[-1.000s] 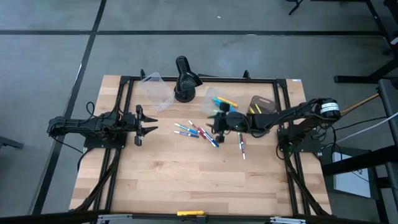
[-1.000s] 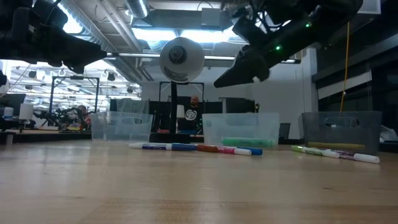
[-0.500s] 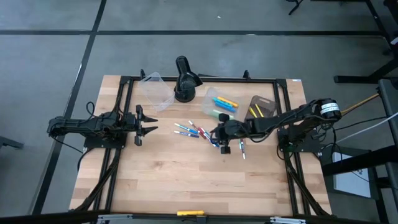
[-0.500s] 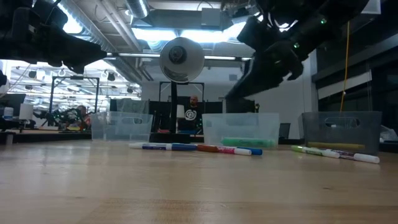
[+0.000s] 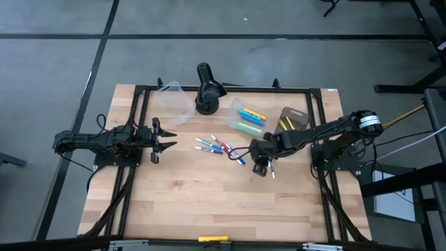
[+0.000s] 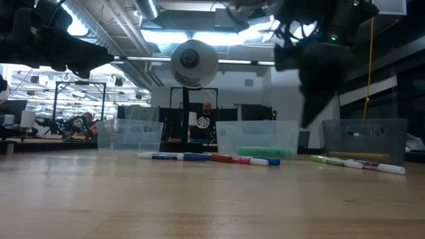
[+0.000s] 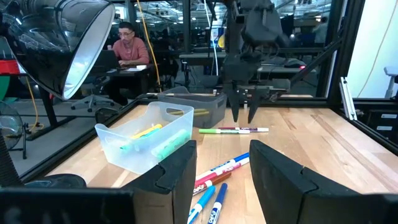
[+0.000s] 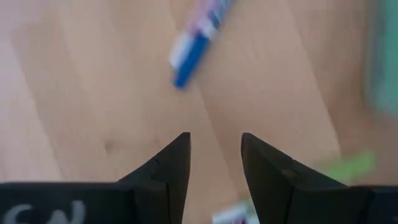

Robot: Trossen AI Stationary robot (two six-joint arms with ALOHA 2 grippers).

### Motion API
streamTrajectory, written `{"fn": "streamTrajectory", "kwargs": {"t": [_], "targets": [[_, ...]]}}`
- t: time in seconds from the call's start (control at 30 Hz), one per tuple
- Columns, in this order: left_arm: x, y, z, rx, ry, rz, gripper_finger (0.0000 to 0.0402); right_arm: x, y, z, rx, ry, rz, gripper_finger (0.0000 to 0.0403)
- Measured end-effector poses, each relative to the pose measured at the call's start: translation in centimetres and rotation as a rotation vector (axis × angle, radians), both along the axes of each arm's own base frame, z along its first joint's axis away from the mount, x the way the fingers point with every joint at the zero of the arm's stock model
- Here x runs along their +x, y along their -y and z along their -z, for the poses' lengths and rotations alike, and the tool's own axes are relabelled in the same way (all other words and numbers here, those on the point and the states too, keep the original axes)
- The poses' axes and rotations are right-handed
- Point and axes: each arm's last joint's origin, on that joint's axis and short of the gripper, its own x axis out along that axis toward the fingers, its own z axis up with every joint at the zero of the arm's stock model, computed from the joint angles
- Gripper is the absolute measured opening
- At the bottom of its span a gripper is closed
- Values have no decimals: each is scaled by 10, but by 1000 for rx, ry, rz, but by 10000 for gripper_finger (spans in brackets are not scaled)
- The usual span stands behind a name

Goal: Pick & Place Markers
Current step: Put the pink marker in the left transparent bin

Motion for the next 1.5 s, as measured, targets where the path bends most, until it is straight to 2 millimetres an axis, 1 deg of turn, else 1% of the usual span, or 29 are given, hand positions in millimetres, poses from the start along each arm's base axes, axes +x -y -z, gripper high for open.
{"fn": "streamTrajectory", "kwargs": {"t": [0.1,0.23,0.4,0.6,0.87,1.33,1.5], "targets": [[0,0,0,0,0,0,143,-10,1,4,59,-100,156,142],[0,0,0,0,0,0,143,-21,2,6,93,-195,345,142],[0,0,0,0,0,0,143,-27,4,7,84,-232,474,142],[0,0,0,0,0,0,143,-30,4,14,87,-243,510,142],[0,0,0,0,0,0,143,-24,1,13,114,-170,509,142],[0,0,0,2,0,0,143,-30,-28,13,145,-138,662,142],[0,0,0,2,0,0,143,-34,-39,14,158,-139,683,142]]}}
